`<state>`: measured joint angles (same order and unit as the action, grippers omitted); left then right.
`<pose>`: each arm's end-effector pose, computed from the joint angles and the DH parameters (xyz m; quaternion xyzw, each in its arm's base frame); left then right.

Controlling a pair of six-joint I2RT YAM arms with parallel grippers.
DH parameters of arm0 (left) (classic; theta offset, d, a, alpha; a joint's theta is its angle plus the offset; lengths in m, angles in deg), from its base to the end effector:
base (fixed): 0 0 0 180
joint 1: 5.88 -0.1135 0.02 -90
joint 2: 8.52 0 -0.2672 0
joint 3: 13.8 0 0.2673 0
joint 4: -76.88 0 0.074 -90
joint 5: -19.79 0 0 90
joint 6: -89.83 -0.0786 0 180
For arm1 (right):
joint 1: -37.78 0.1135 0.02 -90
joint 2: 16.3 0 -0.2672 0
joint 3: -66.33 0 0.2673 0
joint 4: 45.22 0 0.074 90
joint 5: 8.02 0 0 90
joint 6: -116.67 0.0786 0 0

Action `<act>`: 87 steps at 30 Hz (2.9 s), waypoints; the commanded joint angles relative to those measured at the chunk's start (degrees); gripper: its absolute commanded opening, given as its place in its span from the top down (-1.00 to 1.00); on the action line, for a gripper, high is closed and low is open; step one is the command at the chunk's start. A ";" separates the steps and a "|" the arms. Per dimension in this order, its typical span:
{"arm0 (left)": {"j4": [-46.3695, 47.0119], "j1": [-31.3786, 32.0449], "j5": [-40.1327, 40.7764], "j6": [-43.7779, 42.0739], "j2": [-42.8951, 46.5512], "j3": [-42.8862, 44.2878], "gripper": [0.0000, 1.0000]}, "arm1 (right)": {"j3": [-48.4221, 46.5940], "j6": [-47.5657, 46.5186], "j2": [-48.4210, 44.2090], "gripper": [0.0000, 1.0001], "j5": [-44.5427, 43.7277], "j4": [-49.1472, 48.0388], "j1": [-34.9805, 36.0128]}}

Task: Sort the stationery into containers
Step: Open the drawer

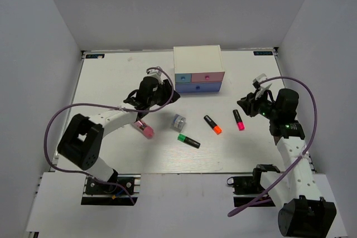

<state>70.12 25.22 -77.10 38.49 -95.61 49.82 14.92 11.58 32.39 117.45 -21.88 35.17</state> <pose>0.3231 -0.2059 0.1974 -0.0272 0.8656 -0.3272 0.3782 0.2416 0.0346 0.2783 -0.2575 0.7597 0.1641 0.5742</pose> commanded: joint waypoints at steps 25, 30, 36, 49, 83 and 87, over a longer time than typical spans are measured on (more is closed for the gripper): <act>18.48 7.32 28.51 4.41 -16.70 10.43 -0.23 | 2.40 3.84 -5.71 0.37 -2.33 -6.06 -0.64; 19.18 7.84 29.84 4.41 -17.85 11.49 -0.23 | 2.58 4.10 -6.15 0.37 -2.50 -6.41 -0.64; 20.94 7.84 29.84 4.41 -19.17 13.06 -0.16 | 2.84 4.11 -5.97 0.37 -2.59 -6.42 -0.90; 22.16 8.37 32.12 3.36 -21.46 14.74 -0.01 | 2.84 3.93 -6.41 0.37 -2.24 -6.24 -1.08; 26.74 14.35 25.36 1.16 -6.17 -7.05 0.71 | 2.75 4.11 -6.94 0.34 -0.57 -5.19 -2.48; 24.99 15.57 24.83 0.55 -5.64 -7.06 0.68 | 2.66 3.93 -6.41 0.32 -0.40 -5.18 -2.49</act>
<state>97.93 39.29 -49.13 40.56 -103.72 43.49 17.61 15.71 26.03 116.00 -26.23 32.92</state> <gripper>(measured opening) 0.315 0.334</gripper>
